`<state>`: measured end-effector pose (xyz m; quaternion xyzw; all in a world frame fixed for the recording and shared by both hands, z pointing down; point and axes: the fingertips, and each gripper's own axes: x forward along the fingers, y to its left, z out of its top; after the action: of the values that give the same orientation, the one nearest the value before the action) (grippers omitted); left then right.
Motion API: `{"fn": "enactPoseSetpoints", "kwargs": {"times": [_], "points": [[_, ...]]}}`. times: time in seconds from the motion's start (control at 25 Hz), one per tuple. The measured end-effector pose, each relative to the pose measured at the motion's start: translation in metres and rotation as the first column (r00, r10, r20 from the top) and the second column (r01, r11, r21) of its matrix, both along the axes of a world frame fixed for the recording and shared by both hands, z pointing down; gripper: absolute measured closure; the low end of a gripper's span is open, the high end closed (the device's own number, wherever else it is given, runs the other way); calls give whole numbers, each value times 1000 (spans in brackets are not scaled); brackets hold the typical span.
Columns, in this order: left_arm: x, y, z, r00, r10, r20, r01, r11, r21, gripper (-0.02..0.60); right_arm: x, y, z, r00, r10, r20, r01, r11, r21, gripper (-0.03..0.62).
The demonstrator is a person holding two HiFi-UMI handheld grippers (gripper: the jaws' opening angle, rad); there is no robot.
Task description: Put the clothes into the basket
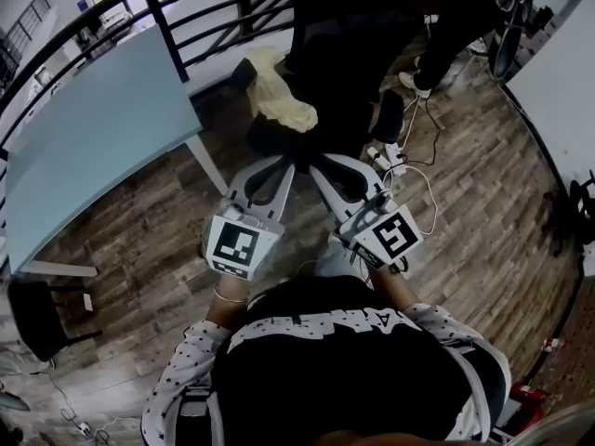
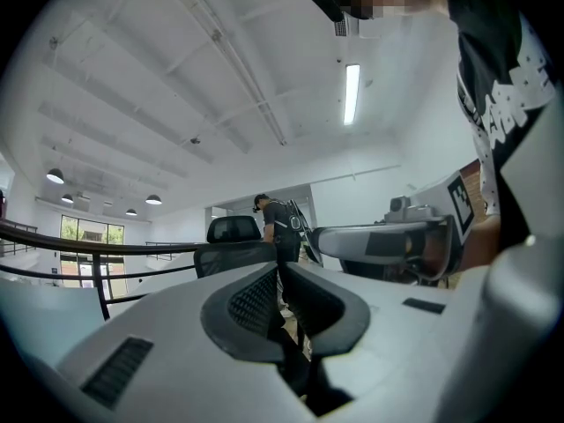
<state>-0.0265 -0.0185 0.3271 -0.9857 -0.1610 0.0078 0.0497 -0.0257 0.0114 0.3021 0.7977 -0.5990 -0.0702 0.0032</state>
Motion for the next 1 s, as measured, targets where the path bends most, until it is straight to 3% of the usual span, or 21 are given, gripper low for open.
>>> {"fn": "enactPoseSetpoints", "kwargs": {"times": [0.6, 1.0], "points": [[19, -11, -2, 993, -116, 22, 116, 993, 25, 560, 28, -7, 1, 995, -93, 30, 92, 995, 31, 543], [39, -11, 3, 988, -149, 33, 148, 989, 19, 560, 53, -4, 15, 993, -115, 32, 115, 993, 9, 511]]}}
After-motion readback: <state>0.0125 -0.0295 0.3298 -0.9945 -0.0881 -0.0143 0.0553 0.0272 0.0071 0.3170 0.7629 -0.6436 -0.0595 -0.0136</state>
